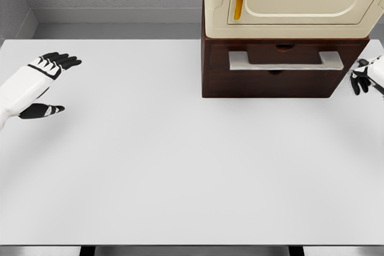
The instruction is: Put the switch into the drawer with left arm, and close the drawer with right arm
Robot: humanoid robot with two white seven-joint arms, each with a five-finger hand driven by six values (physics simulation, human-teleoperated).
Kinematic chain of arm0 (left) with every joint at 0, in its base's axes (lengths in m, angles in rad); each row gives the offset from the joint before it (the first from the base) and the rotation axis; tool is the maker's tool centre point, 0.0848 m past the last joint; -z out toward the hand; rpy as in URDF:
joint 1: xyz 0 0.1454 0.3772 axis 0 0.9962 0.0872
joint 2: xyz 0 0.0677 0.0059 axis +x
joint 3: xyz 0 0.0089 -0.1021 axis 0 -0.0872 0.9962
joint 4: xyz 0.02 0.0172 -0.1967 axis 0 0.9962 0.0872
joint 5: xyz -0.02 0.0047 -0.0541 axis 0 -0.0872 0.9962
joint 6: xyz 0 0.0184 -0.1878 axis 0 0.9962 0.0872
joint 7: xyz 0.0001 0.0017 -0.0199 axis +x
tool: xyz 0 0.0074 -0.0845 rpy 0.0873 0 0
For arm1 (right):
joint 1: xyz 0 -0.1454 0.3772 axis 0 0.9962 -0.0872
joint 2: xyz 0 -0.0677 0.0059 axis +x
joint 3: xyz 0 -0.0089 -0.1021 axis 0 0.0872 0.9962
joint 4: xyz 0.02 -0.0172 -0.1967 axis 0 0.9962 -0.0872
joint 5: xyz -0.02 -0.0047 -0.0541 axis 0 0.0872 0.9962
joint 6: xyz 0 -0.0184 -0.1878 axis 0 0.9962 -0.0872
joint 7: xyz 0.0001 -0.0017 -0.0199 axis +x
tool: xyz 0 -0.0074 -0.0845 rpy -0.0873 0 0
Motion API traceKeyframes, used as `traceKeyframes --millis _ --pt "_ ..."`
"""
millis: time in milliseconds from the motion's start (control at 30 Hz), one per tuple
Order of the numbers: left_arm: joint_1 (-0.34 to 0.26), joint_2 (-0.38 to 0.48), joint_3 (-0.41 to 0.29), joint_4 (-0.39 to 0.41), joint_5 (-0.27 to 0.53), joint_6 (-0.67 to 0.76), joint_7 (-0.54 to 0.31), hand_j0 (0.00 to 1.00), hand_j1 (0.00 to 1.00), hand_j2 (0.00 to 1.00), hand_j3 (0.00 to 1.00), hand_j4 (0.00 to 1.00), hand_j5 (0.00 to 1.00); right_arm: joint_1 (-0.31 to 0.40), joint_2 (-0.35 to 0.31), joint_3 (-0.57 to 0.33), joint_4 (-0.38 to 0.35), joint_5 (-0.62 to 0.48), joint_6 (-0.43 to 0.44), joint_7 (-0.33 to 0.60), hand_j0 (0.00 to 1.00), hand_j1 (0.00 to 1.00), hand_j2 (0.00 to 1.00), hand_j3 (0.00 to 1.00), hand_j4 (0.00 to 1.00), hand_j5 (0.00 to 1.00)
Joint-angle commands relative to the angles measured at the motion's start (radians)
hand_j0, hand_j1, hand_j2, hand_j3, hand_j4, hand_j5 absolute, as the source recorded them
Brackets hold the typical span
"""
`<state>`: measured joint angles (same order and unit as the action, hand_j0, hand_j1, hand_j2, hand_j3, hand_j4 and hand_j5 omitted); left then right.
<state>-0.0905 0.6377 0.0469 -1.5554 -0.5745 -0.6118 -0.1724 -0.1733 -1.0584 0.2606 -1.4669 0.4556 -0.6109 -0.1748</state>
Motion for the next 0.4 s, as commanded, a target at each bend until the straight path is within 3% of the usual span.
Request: traceKeyframes --millis 0,367 --pt "0.000 0.000 0.001 0.000 0.007 0.001 0.001 1.00 1.00 1.00 1.00 1.00 1.00 0.000 -0.078 0.000 0.003 -0.020 0.000 0.000 0.00 0.00 0.00 0.00 0.00 0.00" --pt "0.009 0.000 0.004 -0.006 0.007 0.001 -0.002 1.00 1.00 1.00 1.00 1.00 1.00 0.002 -0.066 0.000 -0.006 -0.020 0.000 0.001 0.00 0.00 0.00 0.00 0.00 0.00"
